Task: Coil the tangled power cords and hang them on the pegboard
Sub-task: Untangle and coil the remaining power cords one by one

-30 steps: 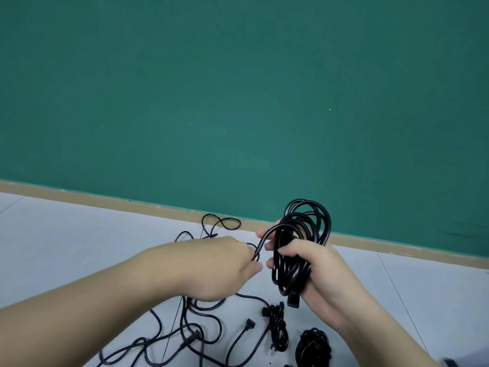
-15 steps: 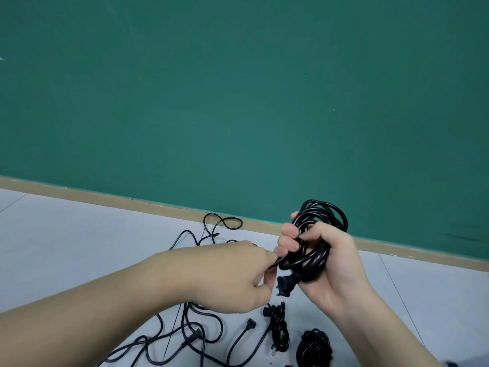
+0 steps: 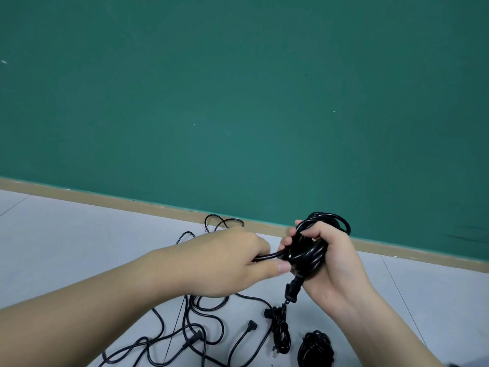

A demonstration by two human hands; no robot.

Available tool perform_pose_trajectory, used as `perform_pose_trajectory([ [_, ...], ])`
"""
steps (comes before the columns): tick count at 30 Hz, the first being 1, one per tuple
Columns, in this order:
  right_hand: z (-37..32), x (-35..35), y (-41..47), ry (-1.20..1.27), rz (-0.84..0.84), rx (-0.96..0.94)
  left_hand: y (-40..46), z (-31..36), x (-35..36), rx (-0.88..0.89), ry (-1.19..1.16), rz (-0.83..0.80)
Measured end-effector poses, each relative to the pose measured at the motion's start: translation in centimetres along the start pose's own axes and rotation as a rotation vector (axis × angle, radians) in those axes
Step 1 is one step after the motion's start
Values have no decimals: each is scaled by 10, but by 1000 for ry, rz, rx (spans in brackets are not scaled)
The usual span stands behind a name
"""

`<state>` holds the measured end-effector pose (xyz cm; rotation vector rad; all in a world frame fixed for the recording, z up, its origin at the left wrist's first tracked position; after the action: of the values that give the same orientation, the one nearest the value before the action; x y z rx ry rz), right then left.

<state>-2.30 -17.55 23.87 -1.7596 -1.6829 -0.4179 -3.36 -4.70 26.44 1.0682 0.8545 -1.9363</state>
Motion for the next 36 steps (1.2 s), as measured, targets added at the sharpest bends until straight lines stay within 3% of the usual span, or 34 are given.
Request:
perform_pose_trajectory([
  [5,6,0,-7,-129,17,40,-6,5,-18,121,-147,91],
  [8,8,6,-9,-84,-41,68,-12,15,-21,190,-242,35],
  [10,2,9,-9,17,-67,62,-11,13,-14,145,-311,-52],
  [14,-11,12,-10,204,-73,41,-6,8,3,57,-168,-89],
  [18,-25,4,-3,163,-45,-41,-6,3,-10,59,-132,-17],
  [22,-43,-5,2,76,-10,-125,-11,2,-40,135,-556,183],
  [24,-44,-5,2,19,-17,-142,-15,2,-44,158,-743,205],
  [28,-31,5,-2,-102,-109,-93,-16,3,-45,185,-851,220],
  [31,-17,16,-6,-62,-228,-19,-16,6,-47,208,-942,227],
  [36,-3,29,-15,-162,-277,-14,-9,5,-40,177,-1144,207],
])
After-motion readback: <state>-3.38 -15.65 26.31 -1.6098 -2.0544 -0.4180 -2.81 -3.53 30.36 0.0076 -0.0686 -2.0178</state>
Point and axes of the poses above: each hand's wrist, its own y-axis towards the middle knuckle, its own x-axis out of the palm, z = x × y, the point moved 8 cm from there along y, towards the middle knuckle, and after that the axes turned 5 degrees about -x, right-handed, at the moved point
